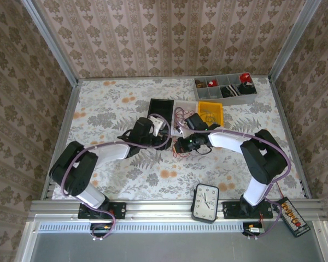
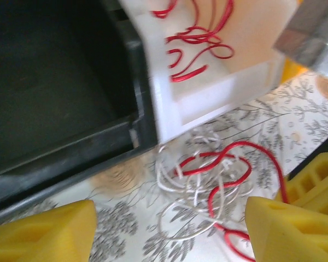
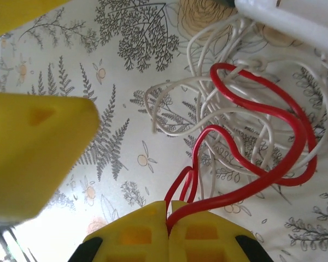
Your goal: Untangle the cables
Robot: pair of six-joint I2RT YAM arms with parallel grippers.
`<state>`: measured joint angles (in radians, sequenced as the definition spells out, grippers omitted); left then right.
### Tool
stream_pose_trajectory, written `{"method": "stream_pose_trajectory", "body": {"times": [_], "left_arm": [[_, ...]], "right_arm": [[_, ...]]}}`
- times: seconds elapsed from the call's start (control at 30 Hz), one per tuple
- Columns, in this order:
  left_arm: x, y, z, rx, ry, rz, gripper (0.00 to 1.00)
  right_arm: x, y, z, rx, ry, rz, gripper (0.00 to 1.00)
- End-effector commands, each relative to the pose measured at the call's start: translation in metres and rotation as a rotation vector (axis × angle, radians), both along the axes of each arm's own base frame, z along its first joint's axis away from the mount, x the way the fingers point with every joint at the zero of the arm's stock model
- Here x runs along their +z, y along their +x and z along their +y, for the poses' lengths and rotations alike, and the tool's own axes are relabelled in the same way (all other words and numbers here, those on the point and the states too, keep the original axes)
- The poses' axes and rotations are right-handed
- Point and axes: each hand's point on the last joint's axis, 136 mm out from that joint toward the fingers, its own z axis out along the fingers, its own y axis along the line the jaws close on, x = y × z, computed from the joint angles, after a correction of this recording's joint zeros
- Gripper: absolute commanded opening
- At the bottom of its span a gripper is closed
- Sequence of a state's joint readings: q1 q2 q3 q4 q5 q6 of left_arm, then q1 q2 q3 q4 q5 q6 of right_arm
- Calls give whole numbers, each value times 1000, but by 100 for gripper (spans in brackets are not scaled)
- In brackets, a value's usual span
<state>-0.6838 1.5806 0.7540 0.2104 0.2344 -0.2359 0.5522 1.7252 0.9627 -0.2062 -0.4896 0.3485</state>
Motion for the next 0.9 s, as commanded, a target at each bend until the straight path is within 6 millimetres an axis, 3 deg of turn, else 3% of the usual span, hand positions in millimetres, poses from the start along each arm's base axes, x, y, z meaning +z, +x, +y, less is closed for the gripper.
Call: {"method": "stream_pose_trajectory", "body": {"times": [0.0,0.5,0.87], "left_arm": [[4,-5,-18,-108,-22,-1,72],[-29,0,-36,-147,7,99,56],[-57,-7,-31,-168,98,187,10]], "right_arm": [[6,-3,-4,-29,77,53,0],[3,-1,-19,-95,82,49,0],[10,14,-41,-214,91,8,0]]}}
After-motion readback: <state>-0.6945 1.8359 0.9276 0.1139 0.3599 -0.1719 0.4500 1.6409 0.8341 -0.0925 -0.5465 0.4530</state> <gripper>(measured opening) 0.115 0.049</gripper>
